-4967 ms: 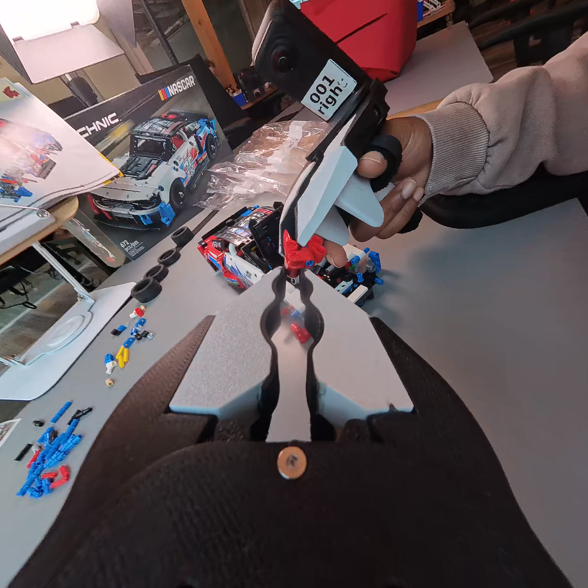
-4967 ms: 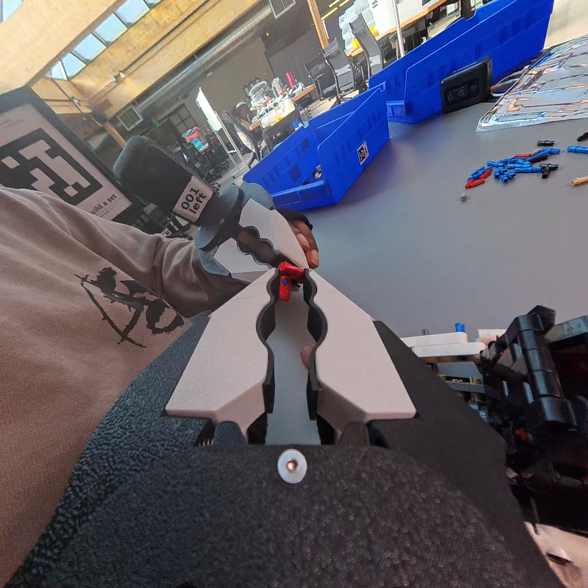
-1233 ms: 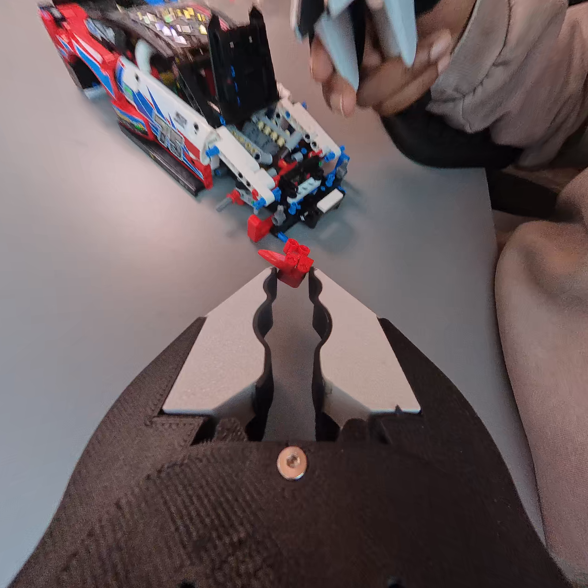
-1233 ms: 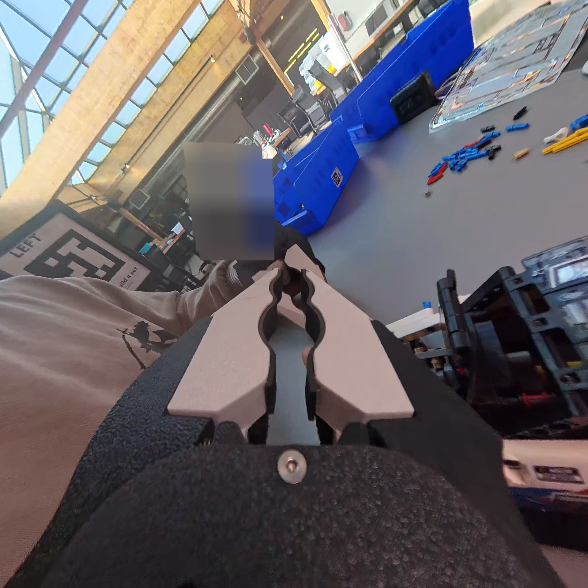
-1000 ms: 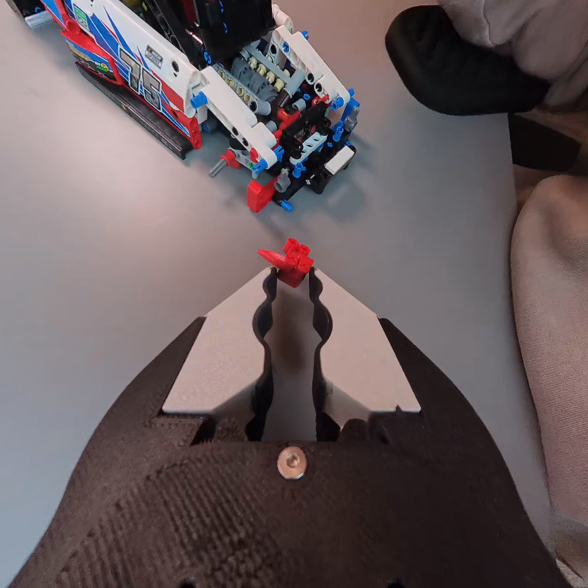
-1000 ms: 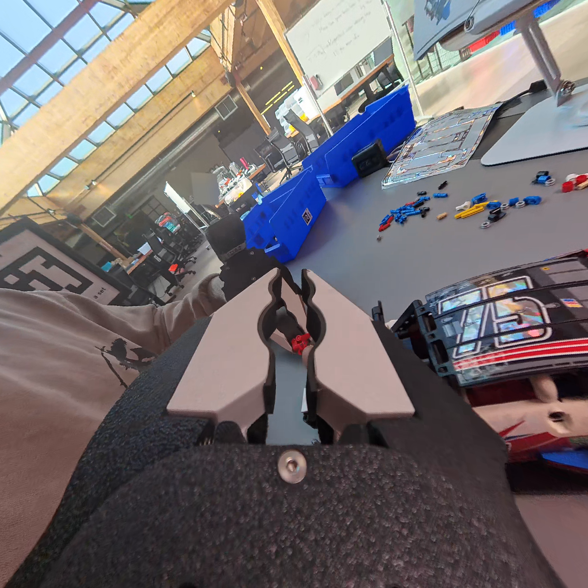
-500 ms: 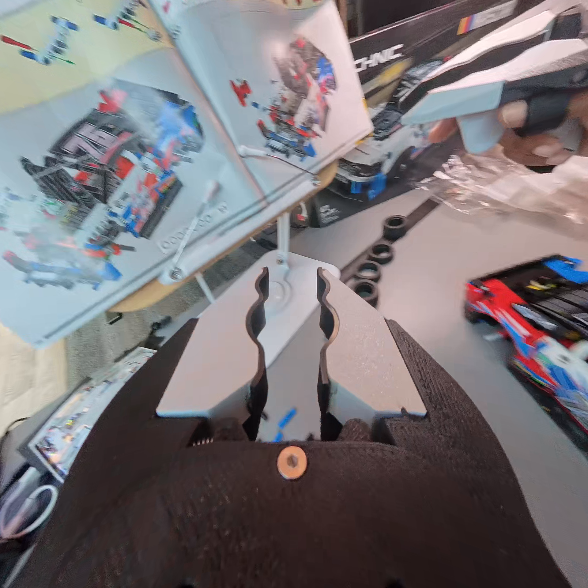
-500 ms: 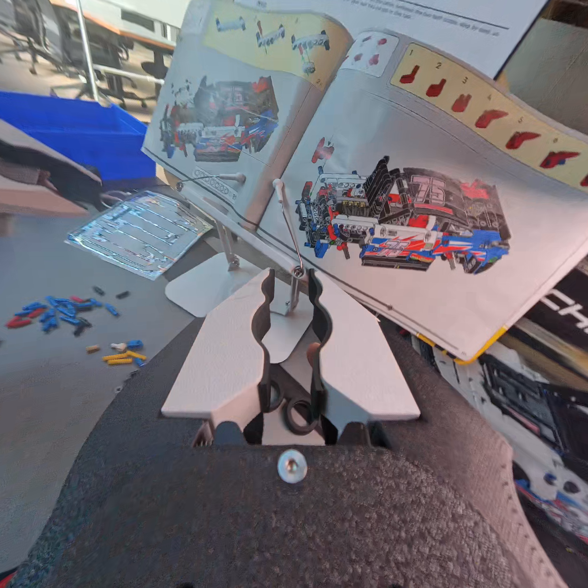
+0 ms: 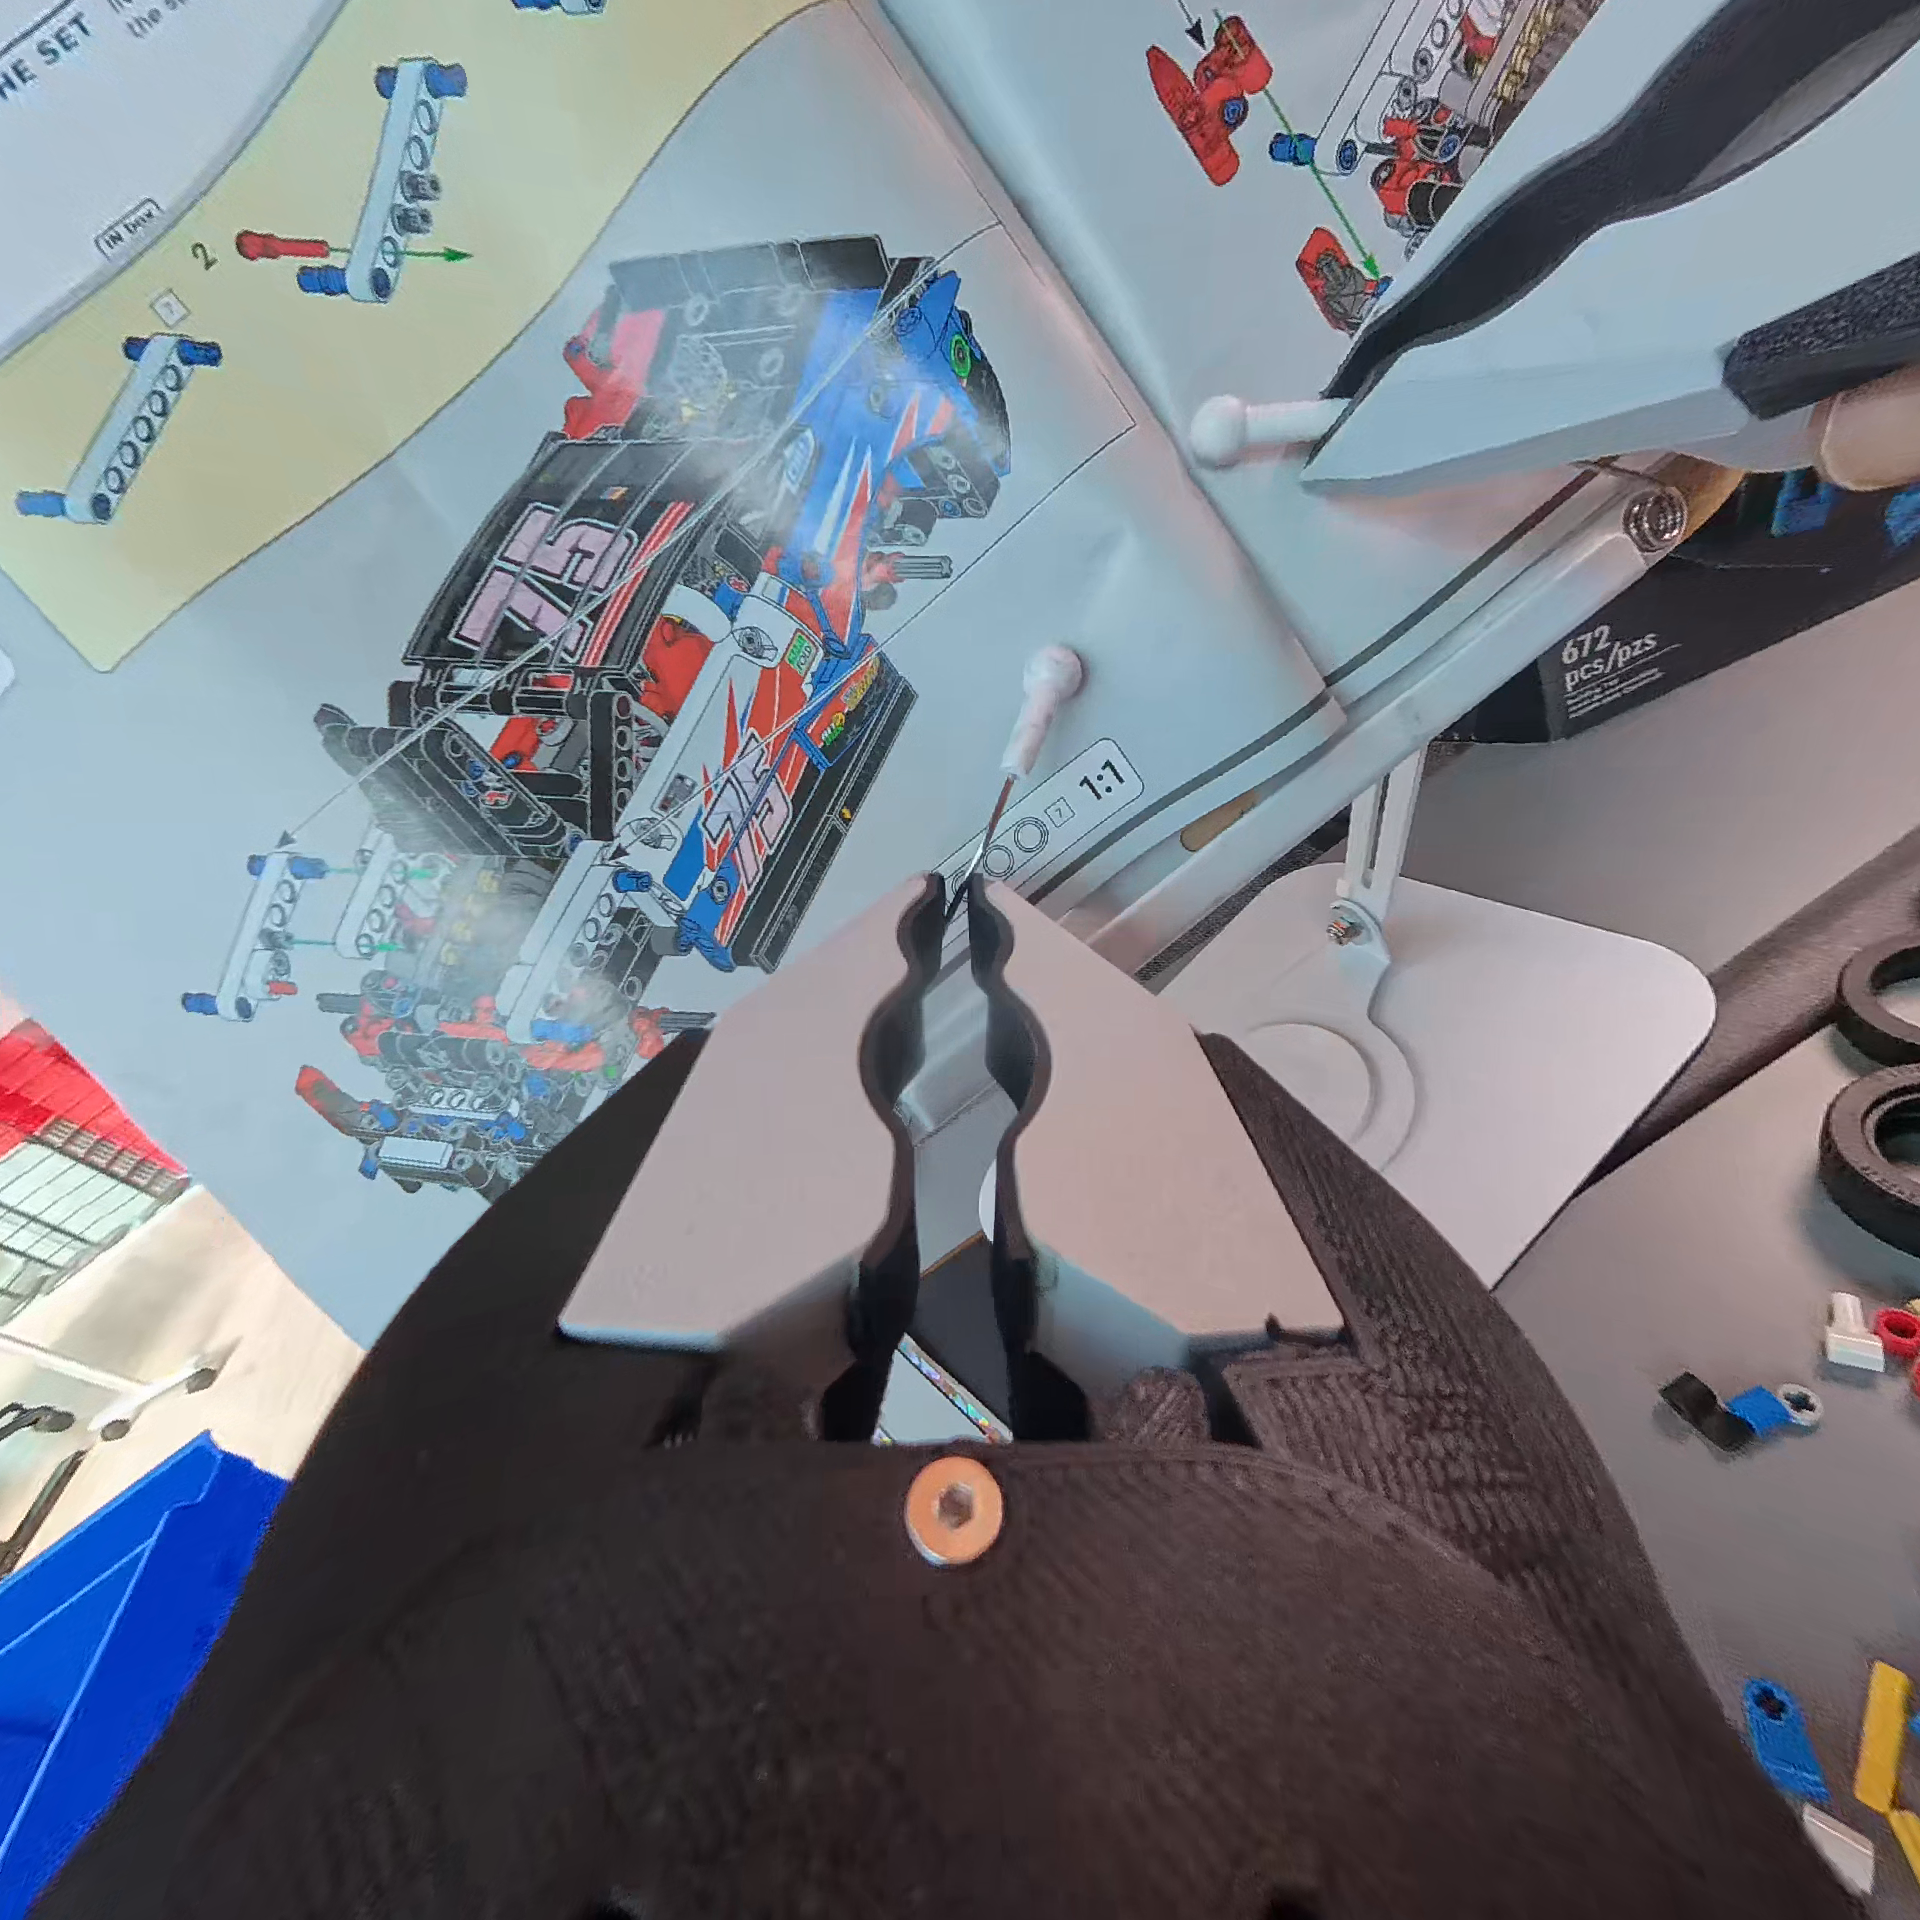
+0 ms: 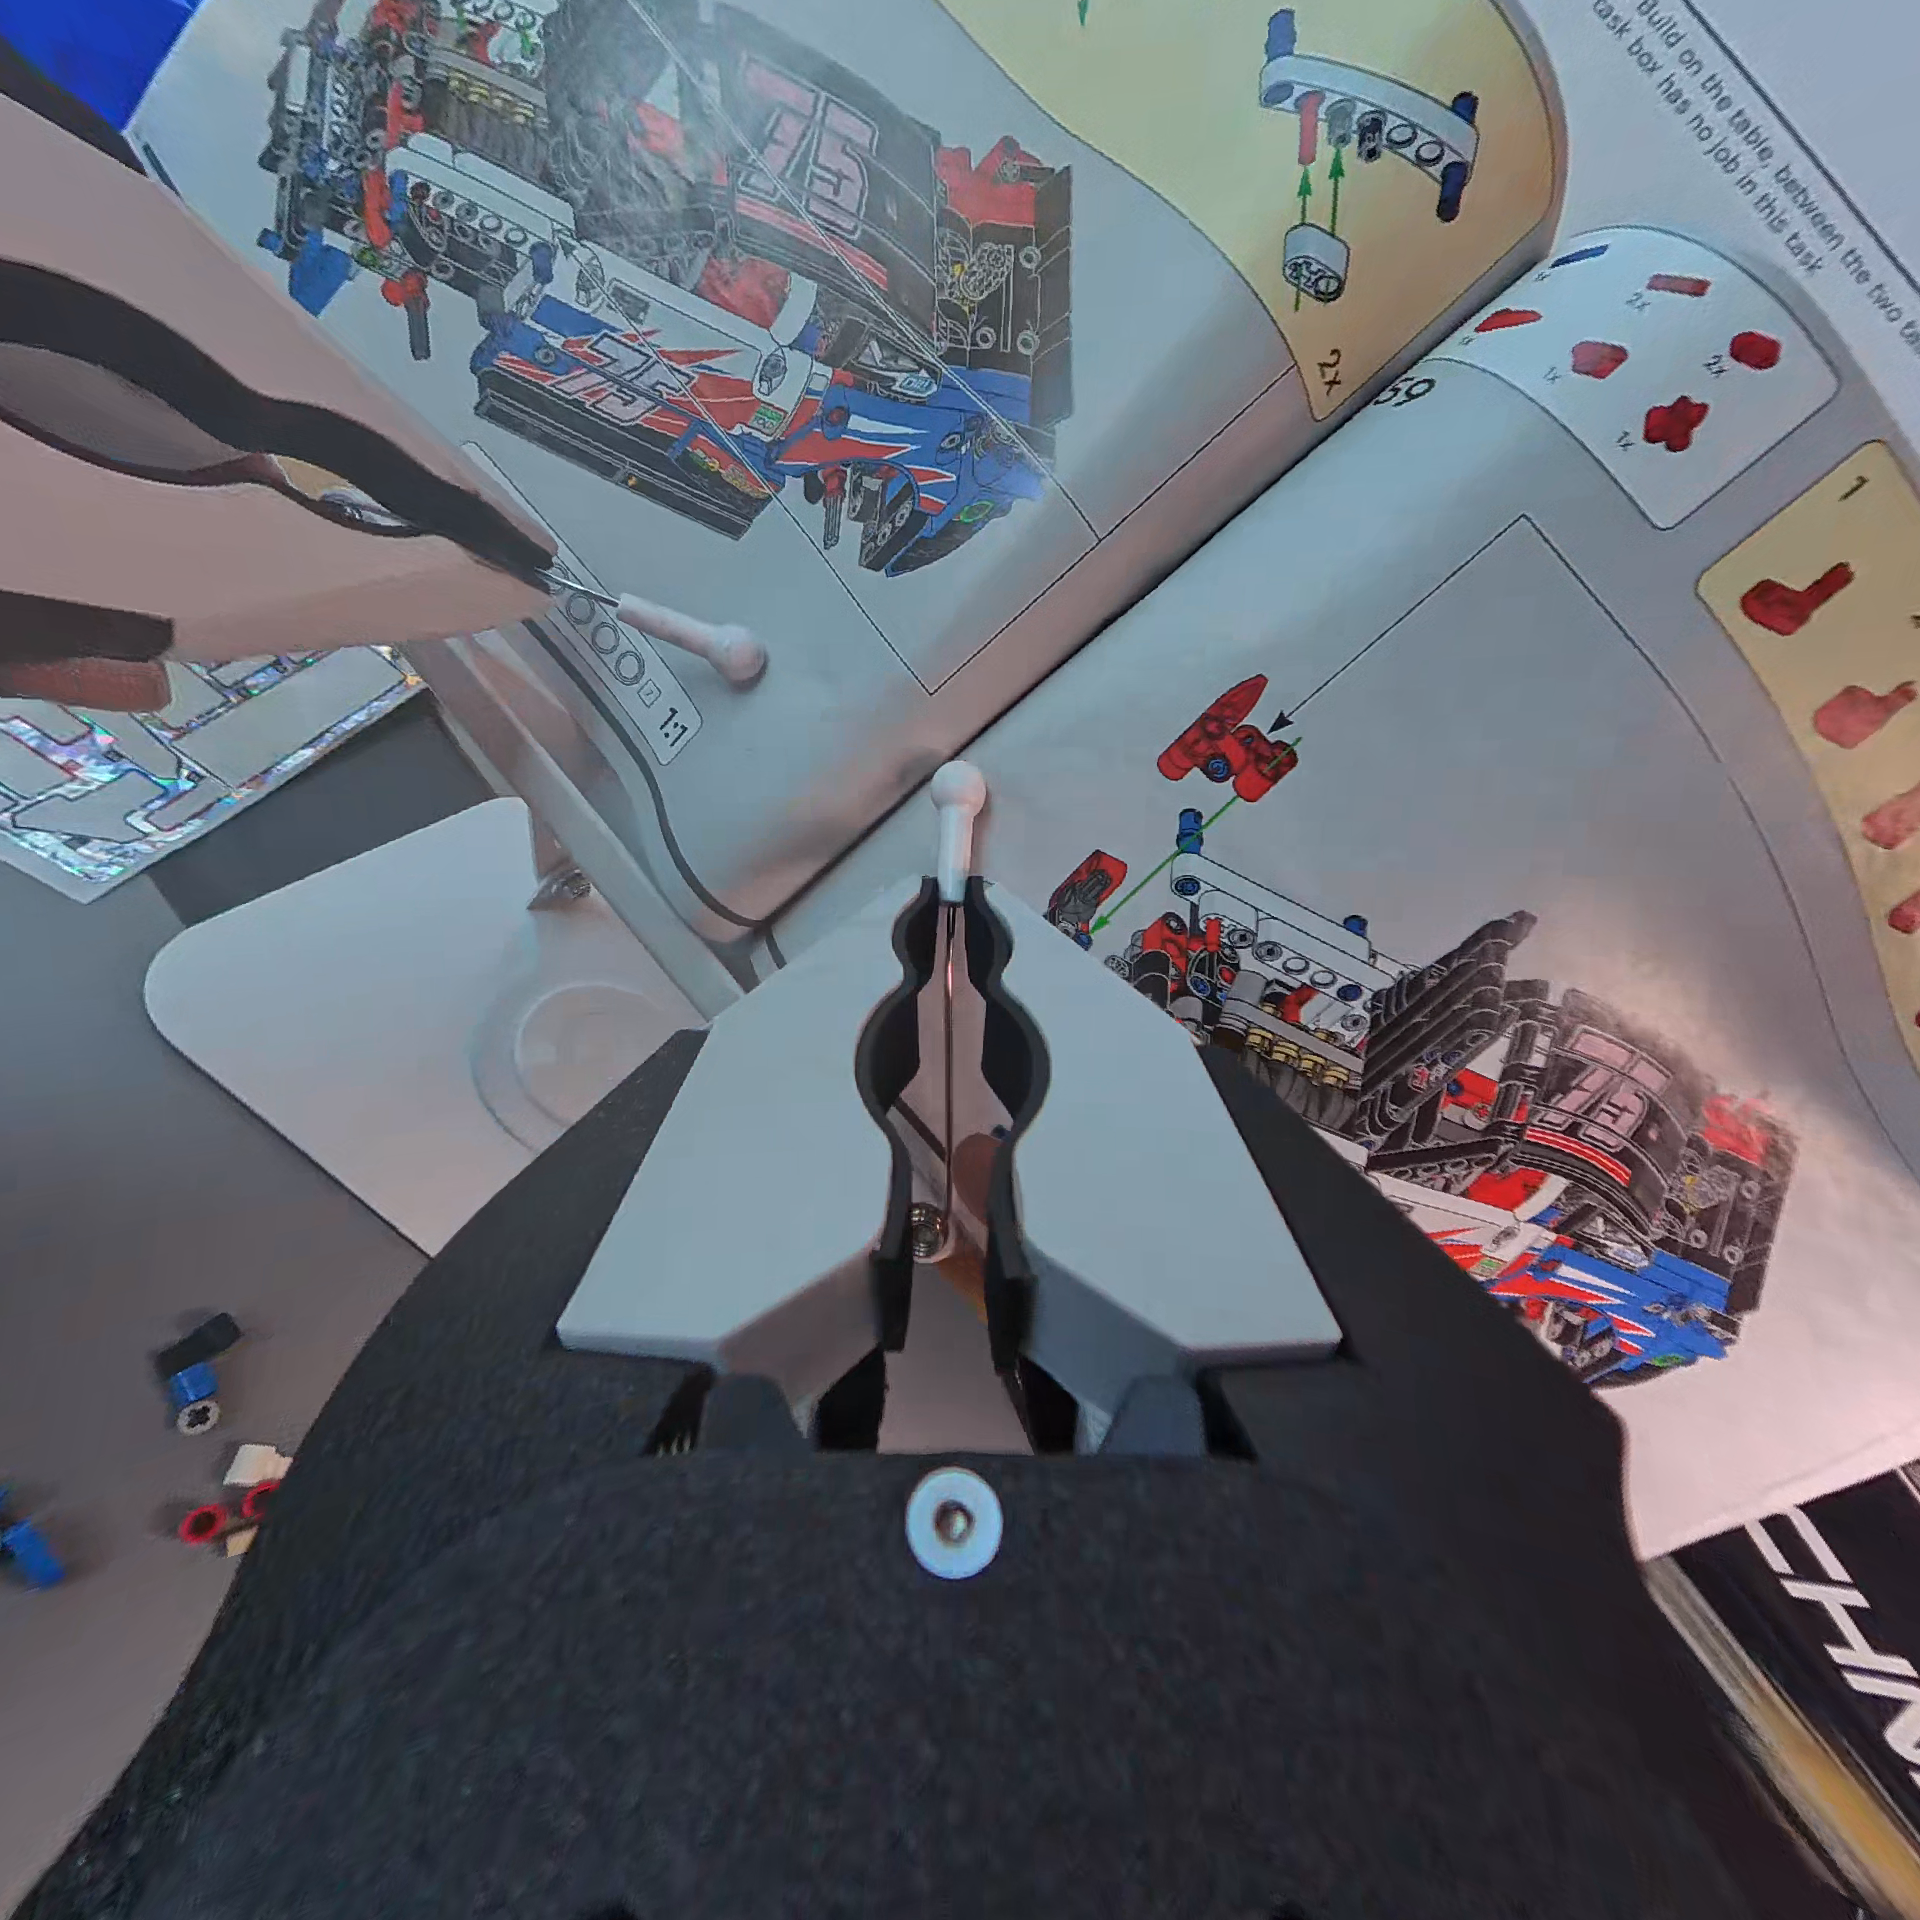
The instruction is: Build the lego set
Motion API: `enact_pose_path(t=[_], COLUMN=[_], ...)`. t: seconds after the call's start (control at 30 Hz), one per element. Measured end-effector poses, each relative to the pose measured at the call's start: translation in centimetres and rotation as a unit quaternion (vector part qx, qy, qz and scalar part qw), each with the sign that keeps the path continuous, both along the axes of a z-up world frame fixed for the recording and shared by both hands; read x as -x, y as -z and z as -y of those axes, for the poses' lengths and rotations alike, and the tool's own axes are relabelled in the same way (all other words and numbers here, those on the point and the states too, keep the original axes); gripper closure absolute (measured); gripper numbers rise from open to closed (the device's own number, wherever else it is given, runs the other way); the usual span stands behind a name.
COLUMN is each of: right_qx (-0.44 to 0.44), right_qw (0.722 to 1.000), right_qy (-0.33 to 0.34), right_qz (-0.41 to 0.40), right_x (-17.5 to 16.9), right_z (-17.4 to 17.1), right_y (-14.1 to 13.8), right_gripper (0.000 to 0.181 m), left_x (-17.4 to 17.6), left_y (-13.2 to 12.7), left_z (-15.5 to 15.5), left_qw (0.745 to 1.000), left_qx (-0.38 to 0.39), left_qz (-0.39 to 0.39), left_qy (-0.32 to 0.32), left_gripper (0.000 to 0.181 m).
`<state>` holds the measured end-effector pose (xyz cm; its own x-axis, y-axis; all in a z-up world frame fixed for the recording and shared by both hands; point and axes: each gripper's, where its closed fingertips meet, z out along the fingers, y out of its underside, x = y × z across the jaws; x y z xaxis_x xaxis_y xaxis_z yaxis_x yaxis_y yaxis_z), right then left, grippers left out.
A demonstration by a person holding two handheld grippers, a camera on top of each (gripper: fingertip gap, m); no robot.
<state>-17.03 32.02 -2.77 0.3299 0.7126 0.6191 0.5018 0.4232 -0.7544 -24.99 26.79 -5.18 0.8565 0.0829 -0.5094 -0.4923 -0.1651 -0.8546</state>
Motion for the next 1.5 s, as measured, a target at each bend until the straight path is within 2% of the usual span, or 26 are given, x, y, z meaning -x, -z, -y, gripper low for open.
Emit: enact_pose_path(t=[0.2,0.33,0.4,0.47,0.53,0.6,0.63,0.67,0.73,0.8,0.87,0.97,1.03,1.1,1.23,1.4,1.5], right_qx=[0.047,0.123,0.199,0.294,0.379,0.422,0.422,0.4,0.354,0.343,0.314,0.284,0.284,0.283,0.273,0.248,0.235], right_qw=[0.996,0.975,0.952,0.916,0.878,0.852,0.852,0.863,0.883,0.89,0.899,0.913,0.917,0.921,0.933,0.938,0.937], right_qy=[0.023,0.088,0.124,0.13,0.11,0.064,0.05,0.05,0.059,0.068,0.08,0.076,0.064,0.065,0.074,0.095,0.119], right_qz=[-0.073,-0.161,-0.198,-0.238,-0.269,-0.304,-0.307,-0.304,-0.301,-0.294,-0.293,-0.283,-0.272,-0.258,-0.222,-0.223,-0.229], right_x=[-2.1,-6.2,-8.6,-10.0,-10.7,-11.1,-11.4,-12.0,-13.2,-13.9,-14.3,-13.4,-12.3,-11.5,-10.6,-10.1,-10.3], right_z=[-1.4,-3.9,-5.4,-5.7,-5.1,-4.3,-4.0,-4.1,-4.4,-4.6,-4.8,-4.3,-3.9,-4.2,-5.7,-7.8,-9.1], right_y=[-1.5,-1.4,0.7,3.4,5.4,5.4,5.2,5.0,4.3,3.7,2.7,1.3,0.9,1.0,1.6,0.6,0.0], right_gripper=[0.179,0.177,0.174,0.173,0.17,0.16,0.155,0.151,0.156,0.154,0.153,0.145,0.139,0.13,0.112,0.089,0.081], left_x=[0.0,0.0,0.0,0.0,0.0,-0.1,-0.1,-0.1,-1.1,-3.5,-6.4,-9.1,-9.4,-9.5,-9.5,-9.5,-9.5], left_y=[0.1,0.2,0.2,0.2,0.2,0.1,0.1,-0.1,-1.7,-3.7,-4.1,-3.7,-2.2,-1.7,-1.2,-0.9,-0.9], left_z=[0.1,0.1,0.0,0.0,0.0,0.1,0.2,0.3,0.8,1.2,0.6,-1.8,-3.9,-5.1,-5.8,-6.0,-6.0], left_qw=[1.0,0.998,0.998,0.997,0.997,0.995,0.995,0.995,0.996,0.996,0.992,0.99,0.99,0.991,0.993,0.986,0.986], left_qx=[0.023,0.031,0.03,0.028,0.029,0.034,0.037,0.039,0.008,-0.026,-0.014,0.014,0.06,0.069,0.078,0.082,0.086], left_qz=[0.011,0.046,0.057,0.064,0.075,0.088,0.092,0.093,0.085,0.072,0.08,0.074,0.075,0.074,0.052,0.112,0.113], left_qy=[0.006,0.011,0.013,0.013,0.012,0.014,0.014,0.013,0.025,0.055,0.096,0.116,0.1,0.089,0.071,0.087,0.09], left_gripper=[0.181,0.18,0.18,0.18,0.18,0.179,0.179,0.178,0.18,0.181,0.181,0.181,0.181,0.181,0.181,0.181,0.181])
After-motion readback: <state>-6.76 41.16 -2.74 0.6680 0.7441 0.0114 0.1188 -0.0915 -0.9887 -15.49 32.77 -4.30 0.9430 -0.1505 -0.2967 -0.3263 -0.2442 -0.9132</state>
